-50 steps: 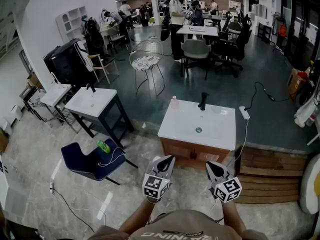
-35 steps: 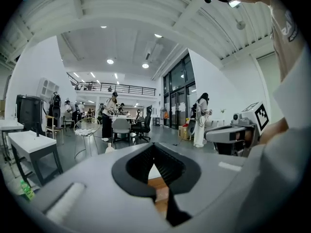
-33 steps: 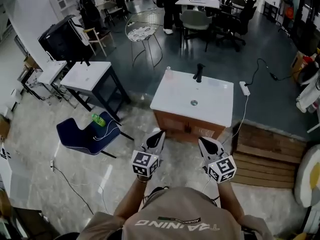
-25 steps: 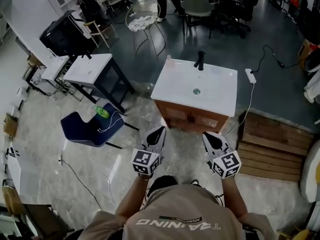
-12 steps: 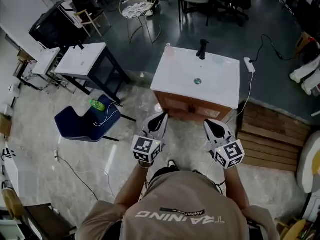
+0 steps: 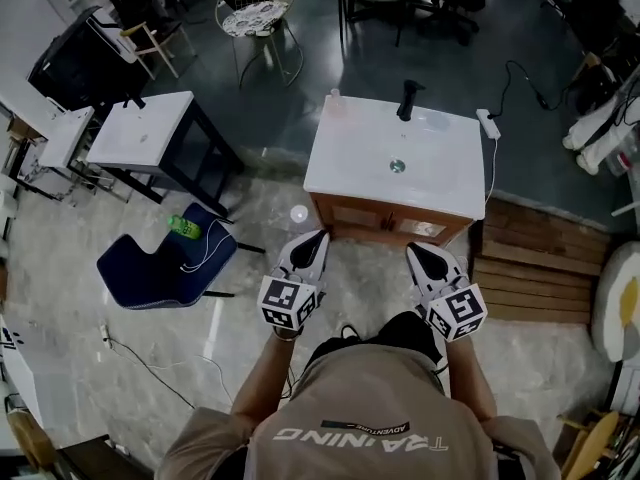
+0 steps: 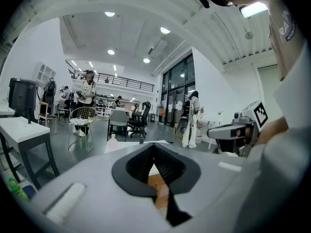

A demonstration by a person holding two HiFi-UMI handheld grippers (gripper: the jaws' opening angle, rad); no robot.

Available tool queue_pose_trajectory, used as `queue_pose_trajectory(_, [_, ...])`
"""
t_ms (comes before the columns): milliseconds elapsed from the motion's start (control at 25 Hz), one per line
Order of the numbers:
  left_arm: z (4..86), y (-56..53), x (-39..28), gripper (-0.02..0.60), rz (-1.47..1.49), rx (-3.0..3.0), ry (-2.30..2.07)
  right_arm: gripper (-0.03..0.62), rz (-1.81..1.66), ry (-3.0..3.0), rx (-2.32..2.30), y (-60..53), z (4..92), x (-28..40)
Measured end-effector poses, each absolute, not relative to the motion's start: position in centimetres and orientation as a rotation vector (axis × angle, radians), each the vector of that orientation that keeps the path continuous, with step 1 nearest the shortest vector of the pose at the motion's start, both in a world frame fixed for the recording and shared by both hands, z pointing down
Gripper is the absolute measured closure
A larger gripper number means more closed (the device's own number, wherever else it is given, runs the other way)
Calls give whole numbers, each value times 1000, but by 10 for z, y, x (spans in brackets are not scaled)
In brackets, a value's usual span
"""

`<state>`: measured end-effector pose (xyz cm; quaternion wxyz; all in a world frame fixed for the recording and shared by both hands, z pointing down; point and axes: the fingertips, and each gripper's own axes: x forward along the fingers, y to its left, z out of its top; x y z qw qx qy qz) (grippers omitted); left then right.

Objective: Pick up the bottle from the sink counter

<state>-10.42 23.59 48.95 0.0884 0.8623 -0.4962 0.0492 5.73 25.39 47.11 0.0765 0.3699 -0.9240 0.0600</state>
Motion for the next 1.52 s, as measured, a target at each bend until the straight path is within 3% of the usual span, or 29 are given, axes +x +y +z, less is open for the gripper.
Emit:
queue_pose_trajectory(760, [495, 134, -137, 574, 198, 2470, -1627, 588, 210, -2819, 1109, 121, 484, 54])
queue_pose_trajectory(1520, [493, 31, -103, 572, 296, 2435, -1665, 586, 301, -2903, 1075, -3, 504, 77])
